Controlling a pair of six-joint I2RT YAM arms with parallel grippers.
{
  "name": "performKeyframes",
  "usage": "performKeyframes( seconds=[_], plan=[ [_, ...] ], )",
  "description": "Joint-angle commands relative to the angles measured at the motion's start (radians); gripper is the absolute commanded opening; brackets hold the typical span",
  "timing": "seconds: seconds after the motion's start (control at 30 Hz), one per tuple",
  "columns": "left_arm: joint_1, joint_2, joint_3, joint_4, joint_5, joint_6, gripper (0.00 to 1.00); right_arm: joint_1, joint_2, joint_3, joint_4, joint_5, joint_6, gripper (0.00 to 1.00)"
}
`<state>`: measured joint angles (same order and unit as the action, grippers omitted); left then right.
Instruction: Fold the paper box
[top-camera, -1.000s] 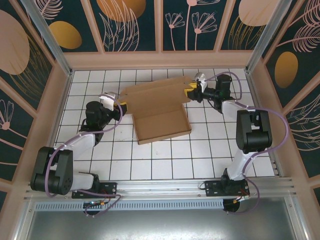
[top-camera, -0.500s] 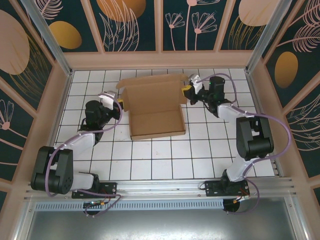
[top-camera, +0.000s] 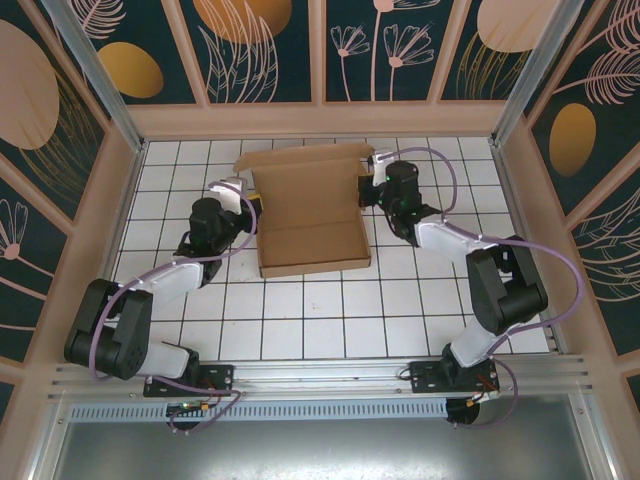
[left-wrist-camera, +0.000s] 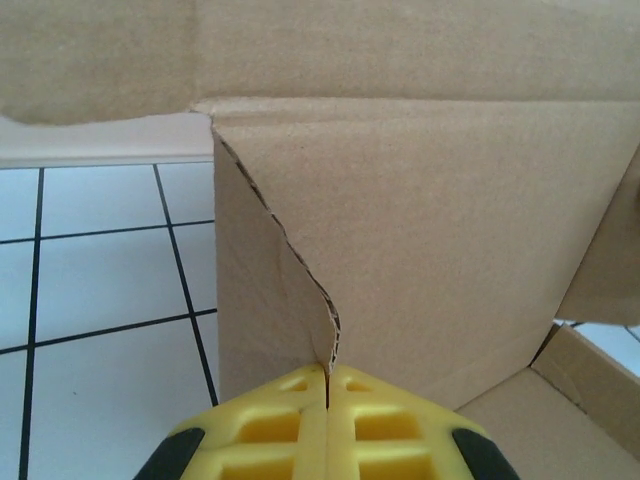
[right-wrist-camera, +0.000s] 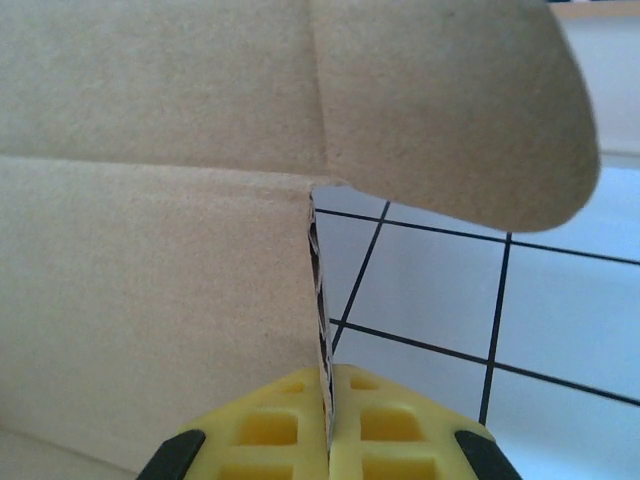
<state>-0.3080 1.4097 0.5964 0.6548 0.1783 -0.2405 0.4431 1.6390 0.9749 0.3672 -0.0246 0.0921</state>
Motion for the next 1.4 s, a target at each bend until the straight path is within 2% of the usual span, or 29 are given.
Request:
performKeyframes(
  seconds=[0.0, 0.13, 0.3, 0.53, 0.8, 1.23, 1.37],
  plan=[
    [-0.03, 0.003, -0.007, 0.047, -0.055, -0.123, 0.02, 0.068, -0.026, -0.02, 0.023, 0.18, 0.196, 0.0],
    [-0.054, 0.01, -0.004, 0.003, -0.112, -0.242, 0.07, 0.136, -0.02, -0.019, 0.036, 0.307, 0.3, 0.0],
    [-0.099, -0.001, -0.016, 0.0, -0.145, -0.314, 0.11, 0.192, -0.002, -0.022, 0.078, 0.316, 0.349, 0.0],
    [-0.143, 0.01, -0.029, 0.015, -0.172, -0.338, 0.13, 0.23, 0.002, -0.034, 0.117, 0.312, 0.342, 0.0],
    [-0.147, -0.026, -0.102, 0.04, -0.186, -0.357, 0.12, 0.249, -0.037, -0.124, 0.163, 0.312, 0.398, 0.0],
    [-0.151, -0.112, -0.26, 0.068, -0.157, -0.444, 0.09, 0.358, -0.135, -0.319, 0.304, 0.485, 0.417, 0.0],
    [-0.154, -0.135, -0.276, 0.058, -0.153, -0.444, 0.09, 0.367, -0.131, -0.332, 0.327, 0.508, 0.374, 0.0]
  ],
)
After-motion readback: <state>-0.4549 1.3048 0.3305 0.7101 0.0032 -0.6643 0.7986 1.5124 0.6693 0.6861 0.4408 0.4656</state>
